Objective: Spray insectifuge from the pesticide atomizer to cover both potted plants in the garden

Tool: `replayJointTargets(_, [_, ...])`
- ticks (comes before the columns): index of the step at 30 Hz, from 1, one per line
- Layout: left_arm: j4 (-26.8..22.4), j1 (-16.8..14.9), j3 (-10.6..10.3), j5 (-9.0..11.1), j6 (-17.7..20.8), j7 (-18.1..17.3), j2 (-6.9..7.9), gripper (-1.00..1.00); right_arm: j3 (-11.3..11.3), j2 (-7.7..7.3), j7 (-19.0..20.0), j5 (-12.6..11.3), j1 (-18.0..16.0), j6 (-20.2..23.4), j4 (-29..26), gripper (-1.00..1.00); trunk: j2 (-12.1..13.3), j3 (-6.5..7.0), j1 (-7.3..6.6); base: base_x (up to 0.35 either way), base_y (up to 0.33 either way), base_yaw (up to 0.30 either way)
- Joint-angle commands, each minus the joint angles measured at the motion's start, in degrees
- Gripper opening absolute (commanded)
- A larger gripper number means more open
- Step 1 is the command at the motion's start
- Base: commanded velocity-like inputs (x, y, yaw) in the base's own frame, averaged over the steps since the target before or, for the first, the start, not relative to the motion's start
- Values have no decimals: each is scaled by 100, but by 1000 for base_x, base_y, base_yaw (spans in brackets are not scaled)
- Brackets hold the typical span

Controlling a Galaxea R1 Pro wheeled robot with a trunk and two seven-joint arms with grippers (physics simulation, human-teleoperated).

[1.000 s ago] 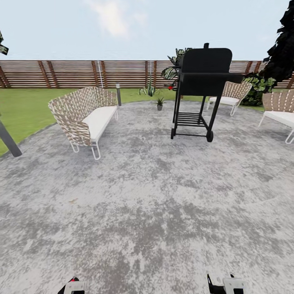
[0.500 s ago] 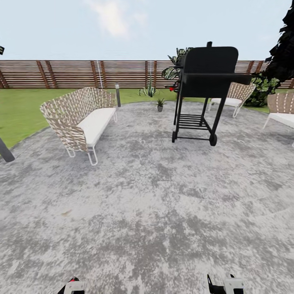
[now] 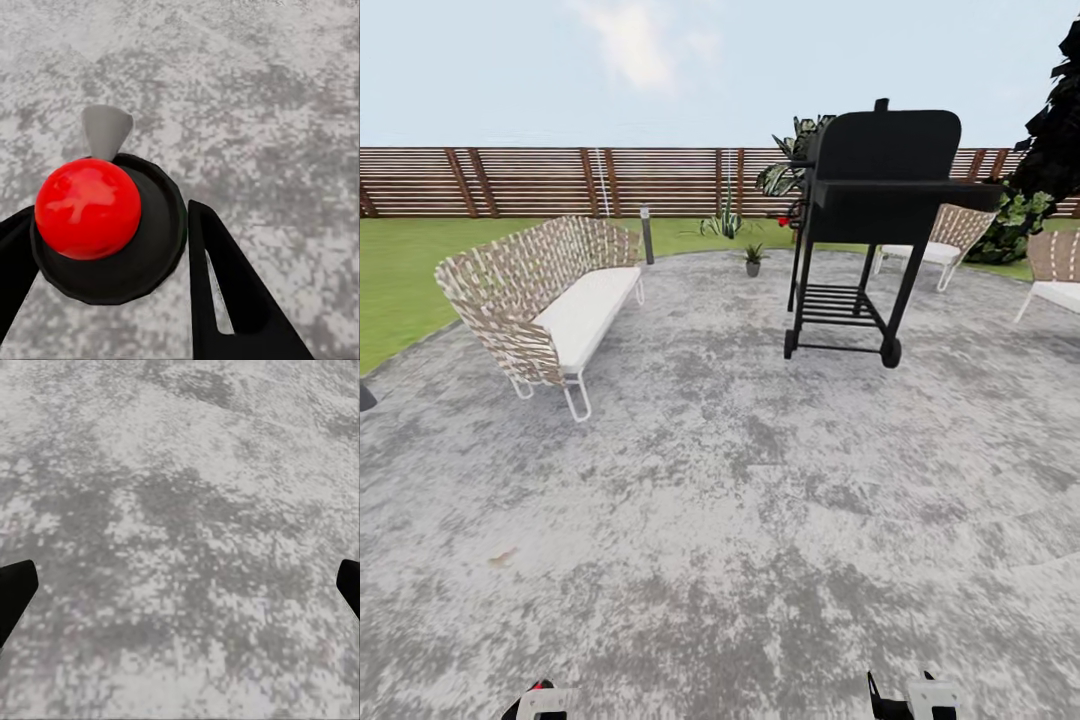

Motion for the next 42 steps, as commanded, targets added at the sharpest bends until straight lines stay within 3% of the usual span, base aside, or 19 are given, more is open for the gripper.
replayJointTargets(1, [4,-3,-41,60,-20,-13,3,-100,-38,1,-26,61,-3,-14,3,100,-2,-5,2,340,0,0])
replayJointTargets(42, [4,-3,-41,60,-17,-12,7,-100,-38,1,-26,61,-3,-14,3,100,-2,-5,2,340,11,0])
